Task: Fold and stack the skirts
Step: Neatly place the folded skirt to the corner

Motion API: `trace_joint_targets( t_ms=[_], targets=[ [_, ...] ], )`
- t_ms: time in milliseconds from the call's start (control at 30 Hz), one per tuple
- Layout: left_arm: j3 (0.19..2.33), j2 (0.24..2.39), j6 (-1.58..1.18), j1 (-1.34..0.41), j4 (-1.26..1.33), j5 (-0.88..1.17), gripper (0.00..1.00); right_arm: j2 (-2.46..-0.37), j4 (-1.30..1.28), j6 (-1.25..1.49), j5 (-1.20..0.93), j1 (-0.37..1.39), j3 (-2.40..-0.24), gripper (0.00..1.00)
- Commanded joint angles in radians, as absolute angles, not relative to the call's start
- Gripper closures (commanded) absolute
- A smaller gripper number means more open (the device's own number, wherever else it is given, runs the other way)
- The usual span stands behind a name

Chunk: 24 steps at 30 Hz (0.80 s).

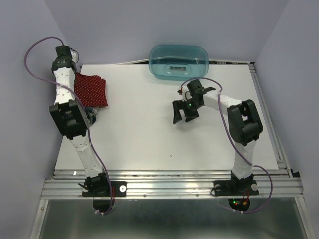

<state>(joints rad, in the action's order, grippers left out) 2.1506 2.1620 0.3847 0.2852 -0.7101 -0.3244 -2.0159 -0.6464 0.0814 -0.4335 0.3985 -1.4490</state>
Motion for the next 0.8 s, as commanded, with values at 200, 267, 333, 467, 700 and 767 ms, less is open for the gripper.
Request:
trace_joint_targets(
  t_ms=[200, 267, 333, 467, 700, 767],
  targets=[
    [2.085, 2.135, 0.429, 0.310, -0.577, -0.442, 0.84, -2.036, -0.703, 0.055, -0.393, 0.391, -1.427, 0.00],
    [2.086, 2.151, 0.436, 0.310, -0.565, -0.466, 0.68, -2.031, -0.709, 0.049, -0.388, 0.391, -1.428, 0.00],
    [2.106, 2.167, 0.439, 0.310, -0.568, -0.477, 0.58, -2.028, -0.715, 0.048, -0.385, 0.391, -1.430, 0.00],
    [2.141, 2.169, 0.445, 0.308, -0.577, -0.476, 0.34, -2.019, -0.727, 0.043, -0.380, 0.391, -1.445, 0.00],
    [2.238, 2.063, 0.463, 0.278, -0.621, -0.332, 0.01, -1.961, -0.747, 0.038, -0.356, 0.373, -1.520, 0.00],
    [2.223, 1.994, 0.475, 0.247, -0.620, -0.289, 0.01, -1.930, -0.747, 0.046, -0.377, 0.330, -1.548, 0.00]
  ],
)
